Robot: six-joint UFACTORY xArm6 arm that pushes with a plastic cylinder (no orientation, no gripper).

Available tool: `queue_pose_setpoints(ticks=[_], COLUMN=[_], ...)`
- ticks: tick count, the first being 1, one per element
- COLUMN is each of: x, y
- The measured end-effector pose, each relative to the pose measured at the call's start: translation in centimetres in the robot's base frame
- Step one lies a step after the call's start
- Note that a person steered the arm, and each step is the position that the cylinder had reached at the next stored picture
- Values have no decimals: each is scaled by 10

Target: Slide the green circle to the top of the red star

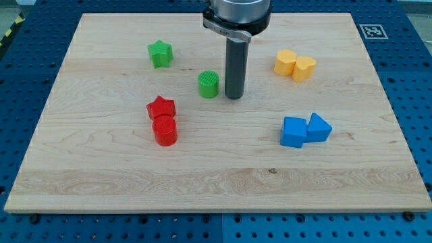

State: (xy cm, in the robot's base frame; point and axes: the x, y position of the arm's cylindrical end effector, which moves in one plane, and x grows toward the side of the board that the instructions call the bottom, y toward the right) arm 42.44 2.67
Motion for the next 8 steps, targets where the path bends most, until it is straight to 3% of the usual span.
queue_pose_setpoints(ticks=[4, 8], x=[-16, -16], y=[-9, -74])
